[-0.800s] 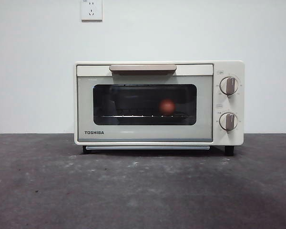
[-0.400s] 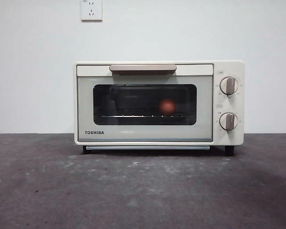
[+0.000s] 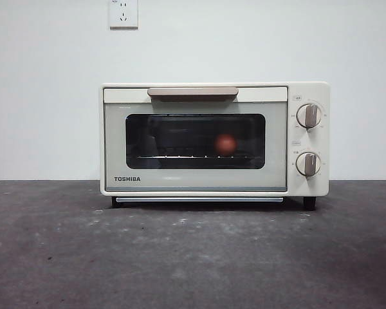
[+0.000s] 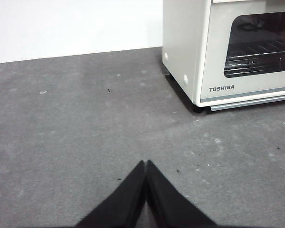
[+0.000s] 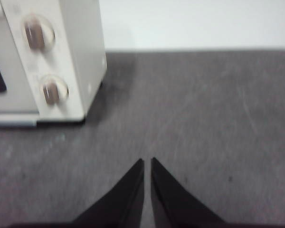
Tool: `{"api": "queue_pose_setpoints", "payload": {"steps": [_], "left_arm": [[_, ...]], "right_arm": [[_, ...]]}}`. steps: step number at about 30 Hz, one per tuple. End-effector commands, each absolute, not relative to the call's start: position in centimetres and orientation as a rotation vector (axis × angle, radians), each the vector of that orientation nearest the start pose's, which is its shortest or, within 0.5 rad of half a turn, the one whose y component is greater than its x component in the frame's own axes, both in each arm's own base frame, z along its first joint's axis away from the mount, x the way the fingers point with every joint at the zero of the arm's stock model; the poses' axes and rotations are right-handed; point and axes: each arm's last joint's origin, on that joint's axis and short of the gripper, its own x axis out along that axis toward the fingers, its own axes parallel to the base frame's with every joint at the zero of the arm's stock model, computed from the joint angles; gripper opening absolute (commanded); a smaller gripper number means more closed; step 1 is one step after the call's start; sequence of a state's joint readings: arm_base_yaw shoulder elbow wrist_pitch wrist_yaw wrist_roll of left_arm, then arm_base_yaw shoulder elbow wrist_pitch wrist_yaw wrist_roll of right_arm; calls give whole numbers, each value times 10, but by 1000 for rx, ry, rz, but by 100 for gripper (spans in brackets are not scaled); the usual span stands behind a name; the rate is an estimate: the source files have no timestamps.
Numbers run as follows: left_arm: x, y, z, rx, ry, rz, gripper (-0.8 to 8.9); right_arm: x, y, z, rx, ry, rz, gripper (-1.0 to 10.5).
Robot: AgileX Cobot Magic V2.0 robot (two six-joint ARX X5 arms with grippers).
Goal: Eggoven
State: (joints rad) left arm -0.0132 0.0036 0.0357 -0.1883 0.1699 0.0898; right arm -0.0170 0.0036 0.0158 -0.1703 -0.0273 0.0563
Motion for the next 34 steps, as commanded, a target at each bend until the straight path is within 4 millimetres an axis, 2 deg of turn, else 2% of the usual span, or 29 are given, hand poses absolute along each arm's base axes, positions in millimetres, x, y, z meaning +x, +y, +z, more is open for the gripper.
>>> {"api": "queue_pose_setpoints", "payload": {"steps": [1, 34], "left_arm": [[94, -6, 149, 68, 203, -193, 8], [94, -6, 149, 68, 203, -193, 8]], "right_arm": [[96, -1, 150, 68, 167, 4, 6], [96, -1, 152, 67, 150, 3, 6]]}}
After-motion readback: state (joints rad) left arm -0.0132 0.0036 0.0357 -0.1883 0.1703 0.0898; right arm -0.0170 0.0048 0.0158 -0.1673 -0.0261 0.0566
